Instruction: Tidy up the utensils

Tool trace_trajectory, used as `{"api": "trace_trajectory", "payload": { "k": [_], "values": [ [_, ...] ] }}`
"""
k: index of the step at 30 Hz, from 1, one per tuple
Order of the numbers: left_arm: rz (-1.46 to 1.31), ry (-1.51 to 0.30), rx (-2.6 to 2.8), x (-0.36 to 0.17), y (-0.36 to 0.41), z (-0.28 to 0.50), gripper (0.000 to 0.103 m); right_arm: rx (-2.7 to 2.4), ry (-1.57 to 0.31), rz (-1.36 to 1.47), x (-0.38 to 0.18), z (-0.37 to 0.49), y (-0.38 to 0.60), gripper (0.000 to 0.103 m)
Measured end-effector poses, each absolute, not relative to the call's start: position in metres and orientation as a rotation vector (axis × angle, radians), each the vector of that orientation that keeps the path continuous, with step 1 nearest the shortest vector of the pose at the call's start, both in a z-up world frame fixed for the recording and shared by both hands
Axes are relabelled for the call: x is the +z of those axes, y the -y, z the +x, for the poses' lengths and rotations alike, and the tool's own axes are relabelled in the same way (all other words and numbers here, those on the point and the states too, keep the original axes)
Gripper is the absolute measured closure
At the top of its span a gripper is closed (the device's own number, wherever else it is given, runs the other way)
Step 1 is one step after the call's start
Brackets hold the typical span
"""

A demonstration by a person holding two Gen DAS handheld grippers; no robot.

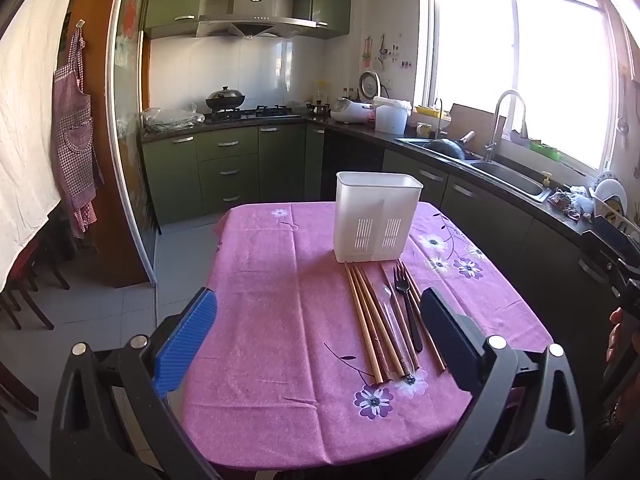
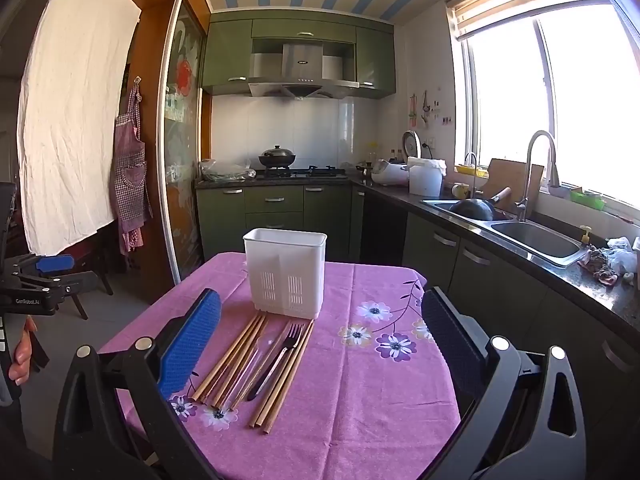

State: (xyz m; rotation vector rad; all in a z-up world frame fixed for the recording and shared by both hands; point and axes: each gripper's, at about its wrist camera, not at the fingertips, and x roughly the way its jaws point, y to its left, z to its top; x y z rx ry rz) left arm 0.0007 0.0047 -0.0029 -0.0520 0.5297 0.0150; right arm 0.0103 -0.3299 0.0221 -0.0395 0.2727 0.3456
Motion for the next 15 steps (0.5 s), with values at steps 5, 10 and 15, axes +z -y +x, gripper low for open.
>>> {"api": "trace_trajectory", "payload": {
  "k": [5, 10, 15],
  "values": [
    [-0.049, -0.531, 0.011, -0.0037, -0.0049, 0.0012, 0.006, 0.346, -0.274, -0.043, 0.0242, 0.0108, 0.3313, 0.004],
    [-0.051, -0.532, 0.009, -0.0052, -0.0061, 0.0001, 0.006, 0.348, -0.278, -0.044, 0.0233, 0.012, 0.33, 0.004],
    [-0.05, -0.535, 0.014, -0.0074, -0.0055, 0.0005, 0.006, 0.35, -0.281, -0.045, 0.0203, 0.0131, 0.3289, 0.004]
  ]
}}
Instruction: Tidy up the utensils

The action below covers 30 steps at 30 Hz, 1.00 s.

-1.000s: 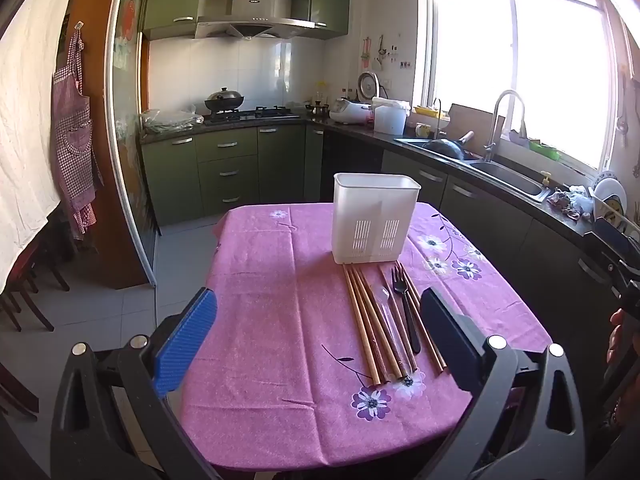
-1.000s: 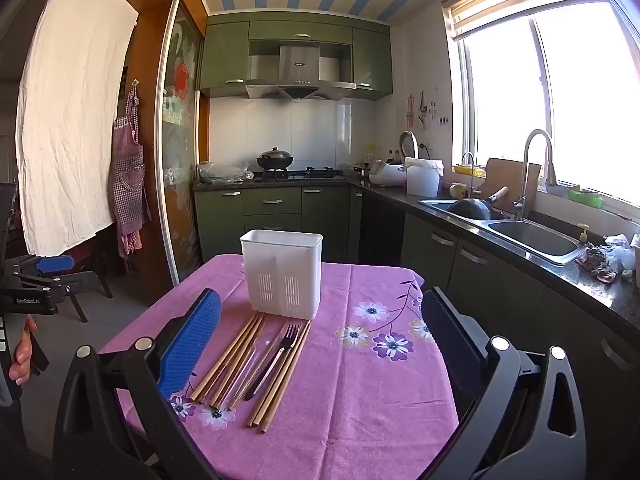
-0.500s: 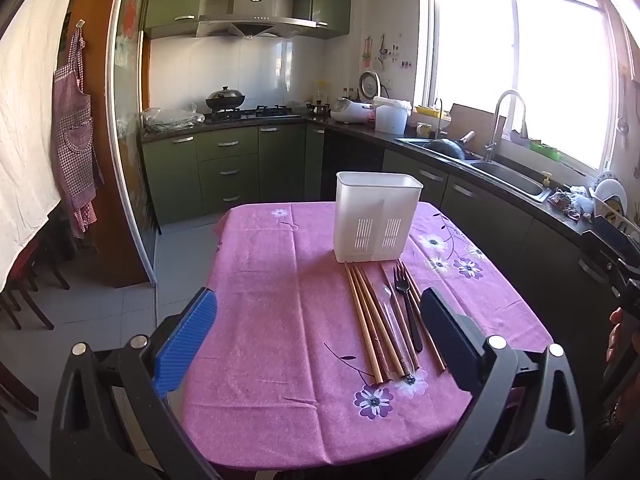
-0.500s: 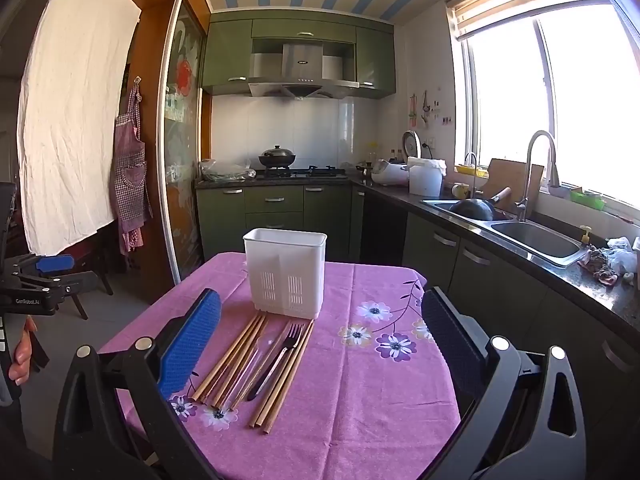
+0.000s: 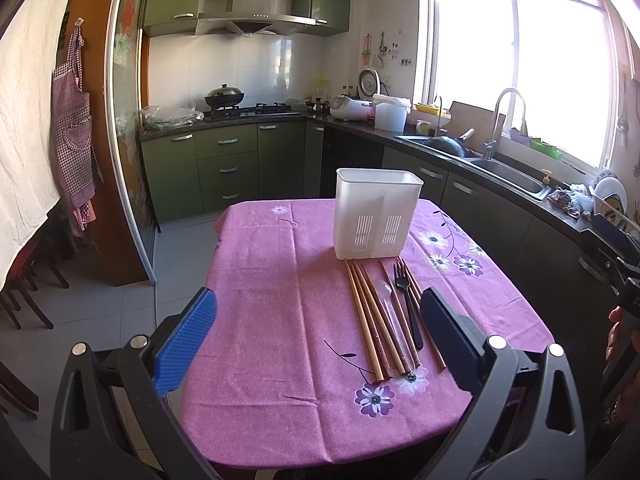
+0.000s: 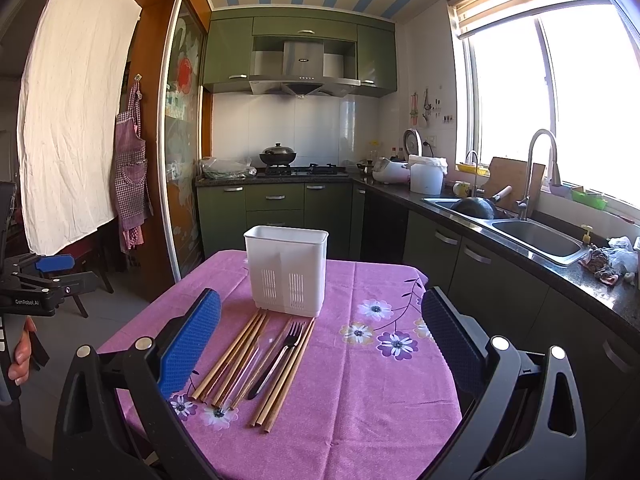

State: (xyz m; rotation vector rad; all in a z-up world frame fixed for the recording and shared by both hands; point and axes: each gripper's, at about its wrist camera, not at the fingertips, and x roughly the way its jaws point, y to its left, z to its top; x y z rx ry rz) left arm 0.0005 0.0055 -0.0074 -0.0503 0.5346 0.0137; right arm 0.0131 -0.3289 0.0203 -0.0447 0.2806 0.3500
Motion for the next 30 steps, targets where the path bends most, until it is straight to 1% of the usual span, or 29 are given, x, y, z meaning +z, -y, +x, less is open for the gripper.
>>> {"api": "trace_trajectory", "payload": {
  "k": [30],
  "values": [
    [-0.052, -0.542, 0.013, -0.0122, -0.0076, 0.0012, 0.006, 0.349, -0.29, -0.049, 0.0156, 0.0176, 0.3256, 0.004]
  ]
}}
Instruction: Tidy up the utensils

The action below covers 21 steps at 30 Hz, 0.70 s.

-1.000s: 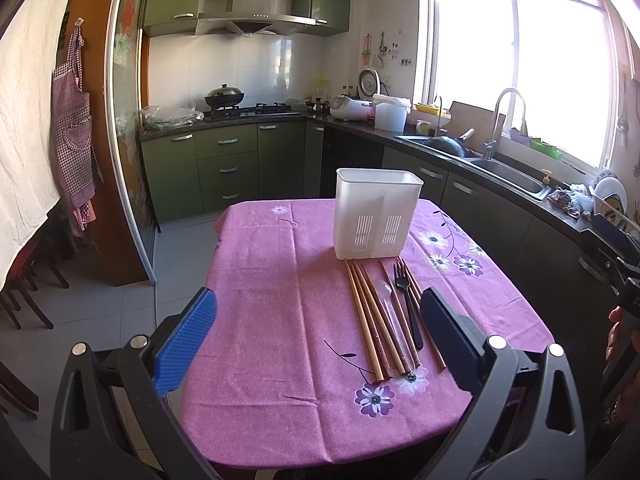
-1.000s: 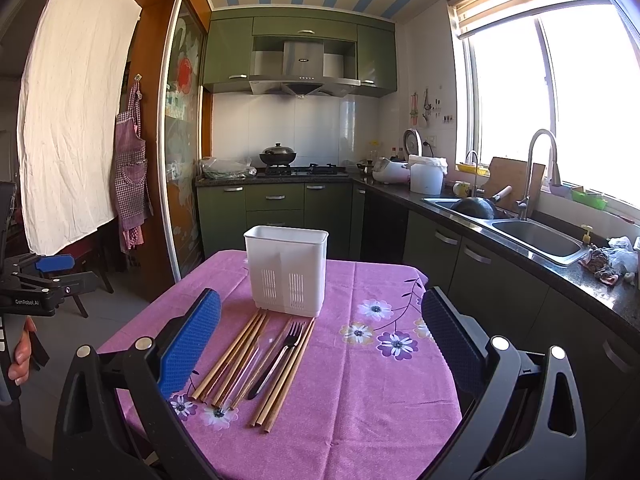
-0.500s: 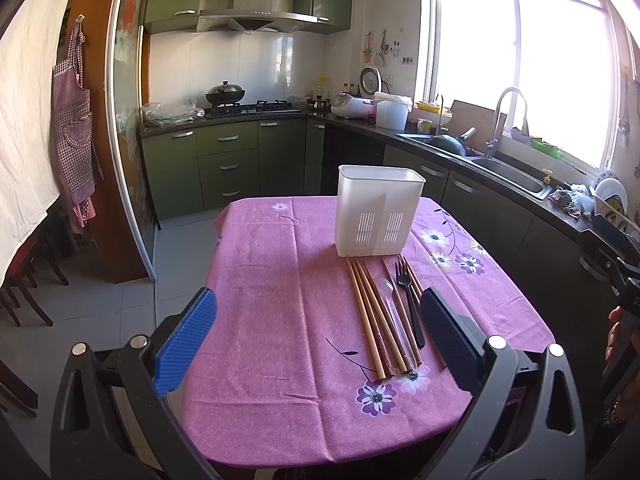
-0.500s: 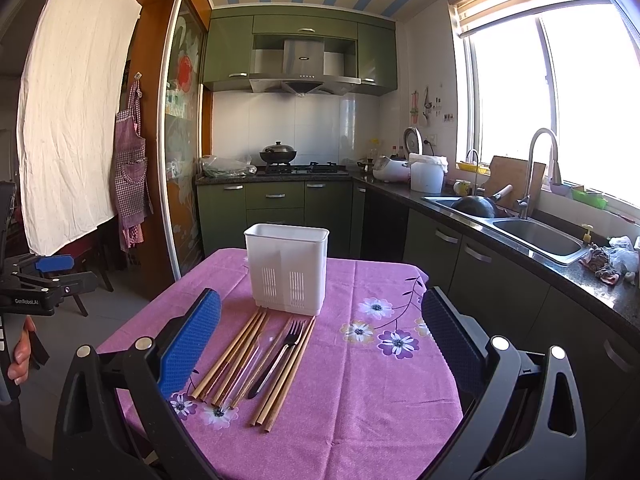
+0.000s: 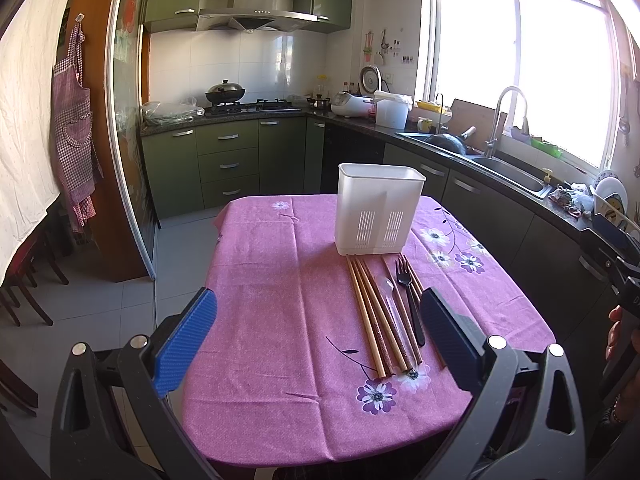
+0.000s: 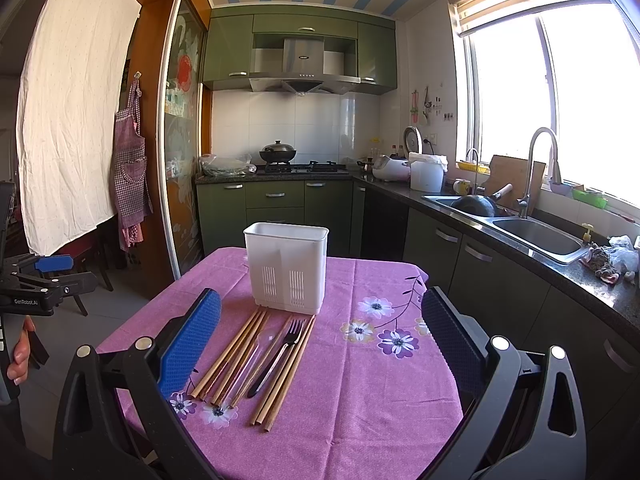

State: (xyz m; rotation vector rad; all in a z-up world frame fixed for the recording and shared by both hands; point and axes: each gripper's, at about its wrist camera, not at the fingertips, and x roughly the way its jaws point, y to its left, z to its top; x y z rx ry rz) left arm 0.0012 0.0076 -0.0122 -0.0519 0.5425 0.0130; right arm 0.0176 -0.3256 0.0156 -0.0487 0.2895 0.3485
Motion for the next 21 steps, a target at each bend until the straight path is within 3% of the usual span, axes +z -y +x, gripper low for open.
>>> {"api": "trace_trajectory", "payload": {
  "k": [21],
  "values": [
    [-0.055, -0.549, 0.014, -0.016, -0.008, 0.0006, 0.006, 0.351, -0.294, -0.051, 0.0091, 0.0213, 0.3282, 0.004]
  ]
}}
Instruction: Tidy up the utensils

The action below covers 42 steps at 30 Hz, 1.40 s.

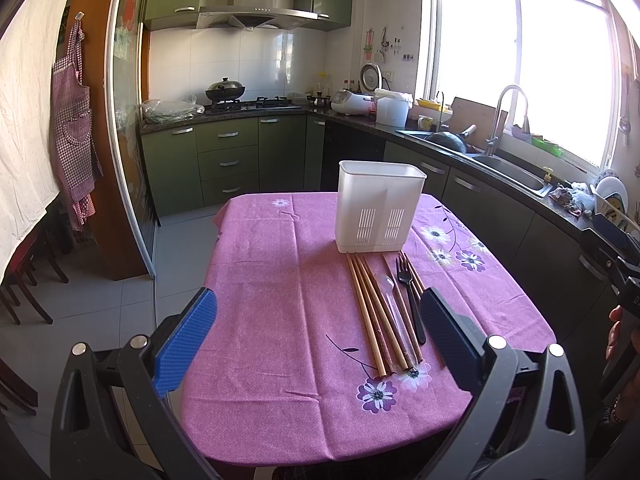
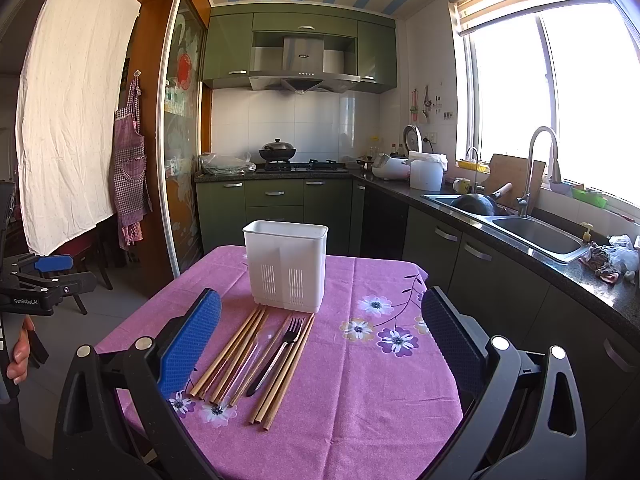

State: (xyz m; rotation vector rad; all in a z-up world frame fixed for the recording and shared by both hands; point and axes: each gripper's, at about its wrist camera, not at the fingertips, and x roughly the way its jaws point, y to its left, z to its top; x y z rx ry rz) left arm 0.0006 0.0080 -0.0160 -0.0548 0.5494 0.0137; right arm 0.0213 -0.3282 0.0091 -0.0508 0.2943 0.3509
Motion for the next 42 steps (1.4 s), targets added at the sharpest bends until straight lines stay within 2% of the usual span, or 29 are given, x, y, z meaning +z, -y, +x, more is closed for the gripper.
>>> {"api": "trace_trajectory", "payload": {
  "k": [15, 19, 25, 37, 40, 41, 42],
  "values": [
    [-0.055, -0.559, 0.013, -0.019, -0.008, 0.003, 0.006, 0.349, -0.311, -0.059, 0.006, 0.026, 0.33, 0.004],
    [-0.063, -0.603, 0.012, -0.026, -0.007, 0.019, 0.006, 0.305, -0.372, -0.117, 0.002, 0.044, 0.324, 0.004],
    [-0.056, -0.745, 0.018, -0.043, -0.006, 0.07, 0.006, 0.254, -0.44, -0.198, -0.012, 0.093, 0.318, 0.004],
    [-0.141, -1.109, -0.151, -0.091, 0.029, 0.191, 0.007, 0.339, -0.766, -0.195, -0.064, 0.209, 0.31, 0.004],
    [-0.121, -1.188, -0.188, -0.103, 0.051, 0.21, 0.017, 0.321, -0.808, -0.176, -0.073, 0.22, 0.315, 0.007],
    [-0.12, -1.225, -0.198, -0.109, 0.057, 0.216, 0.03, 0.31, -0.815, -0.177, -0.076, 0.223, 0.316, 0.008],
    [-0.126, -1.261, -0.211, -0.115, 0.063, 0.221, 0.037, 0.305, -0.82, -0.174, -0.078, 0.225, 0.318, 0.009]
  ]
}}
